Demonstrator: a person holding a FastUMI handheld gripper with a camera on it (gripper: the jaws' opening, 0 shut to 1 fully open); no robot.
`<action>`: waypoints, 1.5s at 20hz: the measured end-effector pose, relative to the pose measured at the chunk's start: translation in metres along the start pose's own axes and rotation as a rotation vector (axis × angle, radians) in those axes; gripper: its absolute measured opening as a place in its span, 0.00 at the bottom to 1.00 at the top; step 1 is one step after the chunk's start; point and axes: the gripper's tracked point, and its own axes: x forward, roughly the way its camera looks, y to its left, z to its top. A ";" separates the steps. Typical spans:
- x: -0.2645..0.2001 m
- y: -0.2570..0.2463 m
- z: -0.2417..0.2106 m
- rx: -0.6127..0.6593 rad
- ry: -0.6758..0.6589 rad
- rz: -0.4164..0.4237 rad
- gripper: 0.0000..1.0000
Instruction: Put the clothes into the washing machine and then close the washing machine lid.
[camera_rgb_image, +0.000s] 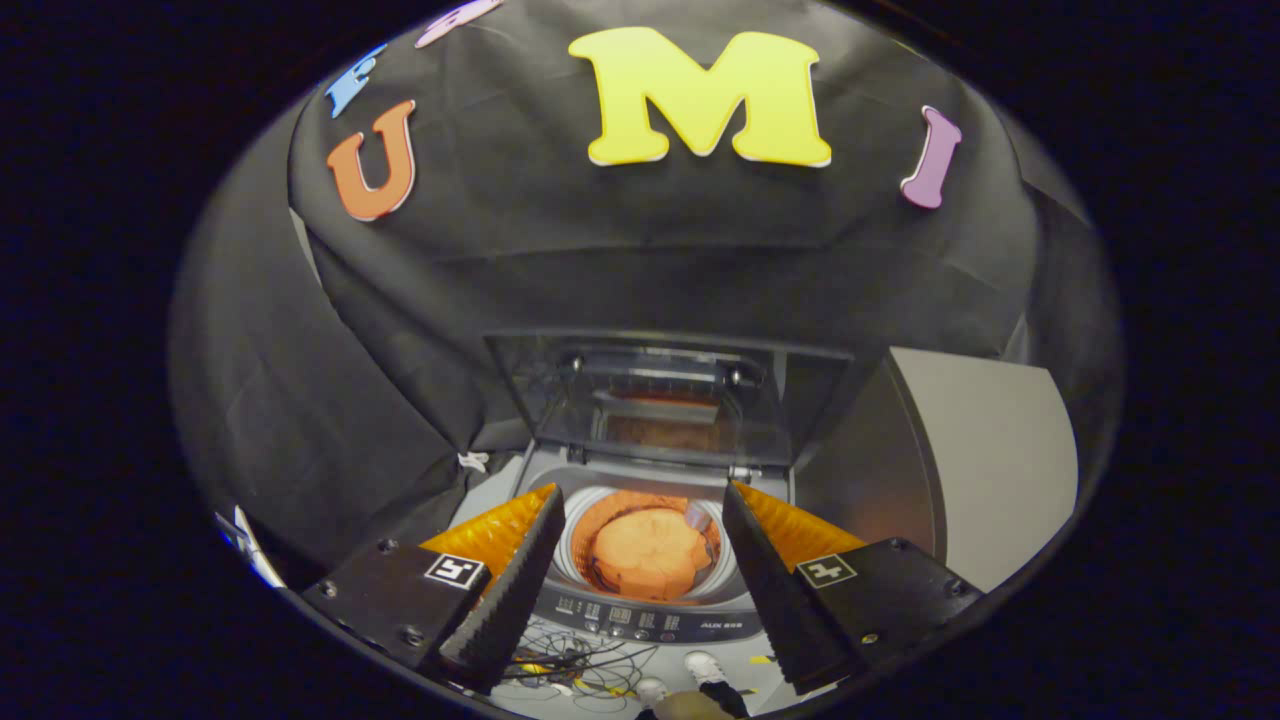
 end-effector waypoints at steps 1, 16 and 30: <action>0.000 0.002 0.012 0.004 -0.011 -0.002 0.98; 0.072 -0.008 0.128 0.046 -0.045 -0.049 0.98; 0.156 -0.024 0.119 0.051 0.074 -0.093 0.98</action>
